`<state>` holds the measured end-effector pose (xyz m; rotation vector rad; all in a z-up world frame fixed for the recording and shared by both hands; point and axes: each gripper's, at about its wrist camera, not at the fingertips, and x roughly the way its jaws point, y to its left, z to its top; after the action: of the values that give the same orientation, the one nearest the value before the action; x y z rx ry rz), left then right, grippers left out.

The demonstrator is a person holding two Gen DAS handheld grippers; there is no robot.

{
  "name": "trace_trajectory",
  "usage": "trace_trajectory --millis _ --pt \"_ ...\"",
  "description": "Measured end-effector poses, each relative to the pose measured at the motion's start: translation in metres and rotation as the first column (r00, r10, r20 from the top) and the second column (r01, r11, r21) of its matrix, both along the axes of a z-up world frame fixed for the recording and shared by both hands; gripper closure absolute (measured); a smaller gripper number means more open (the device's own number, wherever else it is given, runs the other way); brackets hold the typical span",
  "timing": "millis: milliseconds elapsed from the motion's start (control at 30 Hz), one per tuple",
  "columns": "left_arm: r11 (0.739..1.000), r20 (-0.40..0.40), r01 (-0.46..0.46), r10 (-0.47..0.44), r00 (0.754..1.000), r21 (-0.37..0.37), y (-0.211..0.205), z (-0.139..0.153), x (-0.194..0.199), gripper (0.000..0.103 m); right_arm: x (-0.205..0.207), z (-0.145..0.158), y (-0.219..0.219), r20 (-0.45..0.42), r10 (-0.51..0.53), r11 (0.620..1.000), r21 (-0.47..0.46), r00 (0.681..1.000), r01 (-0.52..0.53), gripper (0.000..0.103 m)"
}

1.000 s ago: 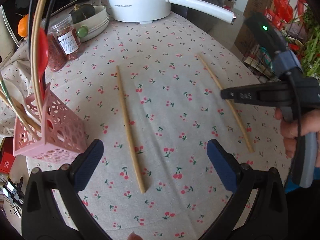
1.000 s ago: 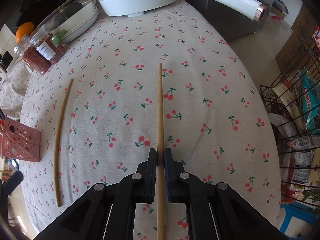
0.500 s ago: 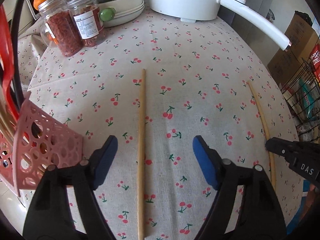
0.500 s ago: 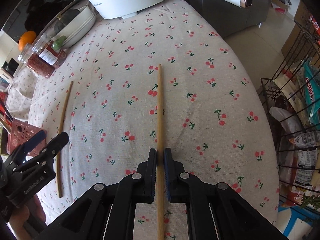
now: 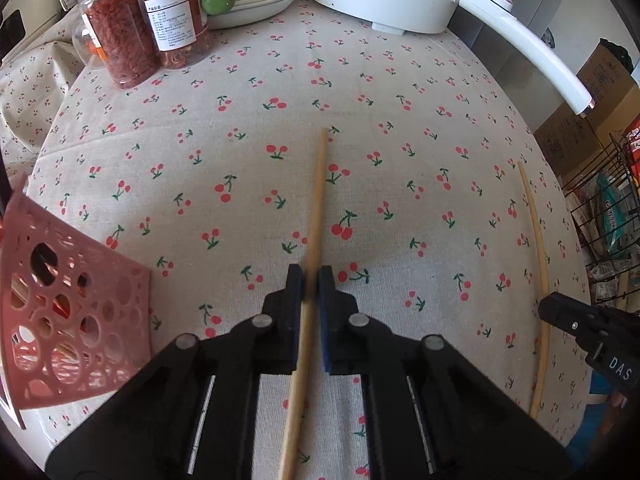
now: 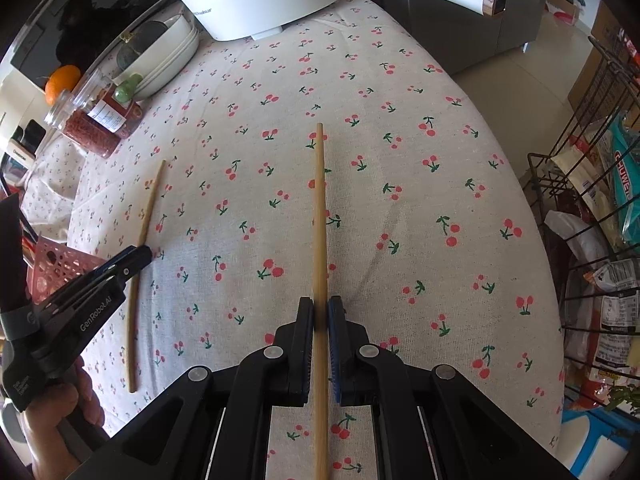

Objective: Organize utensils
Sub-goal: 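Grasp the other wooden chopstick with the left tool while the right tool lifts its chopstick, then lower both wooden chopsticks into the pink basket and open both tools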

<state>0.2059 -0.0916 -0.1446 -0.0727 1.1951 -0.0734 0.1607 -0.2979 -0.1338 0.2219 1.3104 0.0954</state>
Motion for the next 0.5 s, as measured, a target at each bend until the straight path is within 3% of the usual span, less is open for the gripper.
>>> trace_trajectory --millis 233,500 --pt "0.993 -0.009 0.07 -0.071 0.997 -0.095 -0.004 0.013 -0.025 0.095 -0.016 0.026 0.007 0.057 -0.004 1.0 0.023 0.998 0.003 0.096" --pt "0.973 0.148 0.194 -0.175 0.973 -0.127 -0.005 0.07 -0.077 0.095 -0.046 0.073 0.025 0.191 -0.012 0.998 0.064 0.981 0.0 0.096"
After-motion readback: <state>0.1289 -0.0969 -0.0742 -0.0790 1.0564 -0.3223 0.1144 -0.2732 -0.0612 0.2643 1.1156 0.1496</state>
